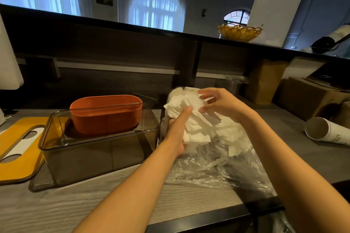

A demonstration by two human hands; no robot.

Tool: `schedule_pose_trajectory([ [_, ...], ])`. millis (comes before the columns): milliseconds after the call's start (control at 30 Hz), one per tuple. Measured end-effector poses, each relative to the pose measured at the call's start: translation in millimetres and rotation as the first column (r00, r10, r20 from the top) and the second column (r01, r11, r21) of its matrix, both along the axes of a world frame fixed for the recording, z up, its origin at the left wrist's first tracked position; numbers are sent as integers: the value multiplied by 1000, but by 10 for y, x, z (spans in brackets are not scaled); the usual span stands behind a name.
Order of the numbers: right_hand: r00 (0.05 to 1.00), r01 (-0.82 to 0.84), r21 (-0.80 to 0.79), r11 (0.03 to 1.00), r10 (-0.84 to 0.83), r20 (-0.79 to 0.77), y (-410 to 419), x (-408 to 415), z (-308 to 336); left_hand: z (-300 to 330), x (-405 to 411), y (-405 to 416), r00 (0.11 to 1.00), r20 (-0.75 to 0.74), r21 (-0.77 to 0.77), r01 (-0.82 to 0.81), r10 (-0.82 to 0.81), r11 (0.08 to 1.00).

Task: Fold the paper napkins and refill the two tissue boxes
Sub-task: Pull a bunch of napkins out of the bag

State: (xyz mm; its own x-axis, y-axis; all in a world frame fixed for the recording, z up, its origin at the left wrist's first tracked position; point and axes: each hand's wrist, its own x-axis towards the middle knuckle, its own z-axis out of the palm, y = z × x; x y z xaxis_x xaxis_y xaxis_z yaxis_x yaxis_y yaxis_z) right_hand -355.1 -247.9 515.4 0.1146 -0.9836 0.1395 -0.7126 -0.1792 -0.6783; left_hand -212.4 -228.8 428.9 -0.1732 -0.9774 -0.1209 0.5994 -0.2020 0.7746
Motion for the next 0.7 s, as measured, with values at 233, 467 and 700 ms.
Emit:
schedule_pose_trajectory([
  [233,999,53,88,995,-52,-10,-27,-81,-129,-84,-51,-89,996,83,-42,-29,32,999],
  [467,998,12,50,999,-14,55,14,-105,-195,-76,-14,-137,997,-21,-1,70,-70,998],
  [700,984,-94,115,989,75,159,154,-213,-160,-125,-47,-182,1000,23,28,0,-1,1000],
])
